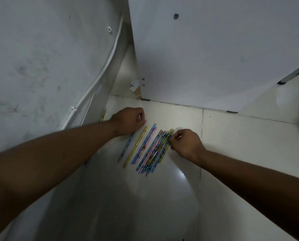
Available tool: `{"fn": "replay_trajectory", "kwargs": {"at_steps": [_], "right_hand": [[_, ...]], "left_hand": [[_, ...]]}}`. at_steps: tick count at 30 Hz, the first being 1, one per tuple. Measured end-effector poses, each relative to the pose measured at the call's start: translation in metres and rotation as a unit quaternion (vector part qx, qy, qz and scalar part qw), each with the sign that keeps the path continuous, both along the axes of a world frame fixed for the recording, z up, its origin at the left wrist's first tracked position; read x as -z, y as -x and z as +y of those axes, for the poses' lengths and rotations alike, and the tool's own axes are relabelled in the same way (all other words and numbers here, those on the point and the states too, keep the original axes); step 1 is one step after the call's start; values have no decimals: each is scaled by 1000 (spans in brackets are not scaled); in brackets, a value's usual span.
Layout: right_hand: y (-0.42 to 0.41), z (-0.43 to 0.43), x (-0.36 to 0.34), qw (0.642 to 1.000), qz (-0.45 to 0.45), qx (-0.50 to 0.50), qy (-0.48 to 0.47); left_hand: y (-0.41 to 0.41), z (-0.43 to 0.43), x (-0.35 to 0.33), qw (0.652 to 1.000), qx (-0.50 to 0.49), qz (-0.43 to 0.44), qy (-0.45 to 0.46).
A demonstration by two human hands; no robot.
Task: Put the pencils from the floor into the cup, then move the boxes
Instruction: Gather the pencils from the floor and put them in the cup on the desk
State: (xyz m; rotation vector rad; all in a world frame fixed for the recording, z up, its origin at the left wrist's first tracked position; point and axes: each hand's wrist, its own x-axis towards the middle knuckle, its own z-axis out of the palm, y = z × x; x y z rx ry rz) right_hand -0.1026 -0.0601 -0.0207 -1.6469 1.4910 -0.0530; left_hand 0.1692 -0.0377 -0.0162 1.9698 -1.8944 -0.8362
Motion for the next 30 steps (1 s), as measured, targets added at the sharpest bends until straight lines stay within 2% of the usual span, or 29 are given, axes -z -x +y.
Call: {"fn": "replay_trajectory", "kwargs": {"at_steps": [4, 8, 12, 15, 20, 26, 30], "right_hand": [[-1, -12, 2, 997, -30, 55, -54], [-6, -3, -10, 995, 10, 61, -72], [-21, 8, -8, 990, 12, 93, -104], [-32, 4, -5, 989, 10, 87, -117], [-37, -4, -7, 978, -34, 99, -179], [-18, 5, 1, 991, -68, 73, -94], [-9, 0, -6, 992, -80, 91, -48]], "left_hand": [[-10, -16, 6, 1000, -6, -8, 4], [5, 8, 7, 1000, -13, 2, -7], [34, 29, 13, 995, 60, -80, -7], [43, 25, 13, 993, 70, -92, 7], [37, 22, 3, 997, 20, -68, -21], [48, 28, 8, 997, 1, -73, 8], [58, 22, -4, 978, 36, -207, -5]]}}
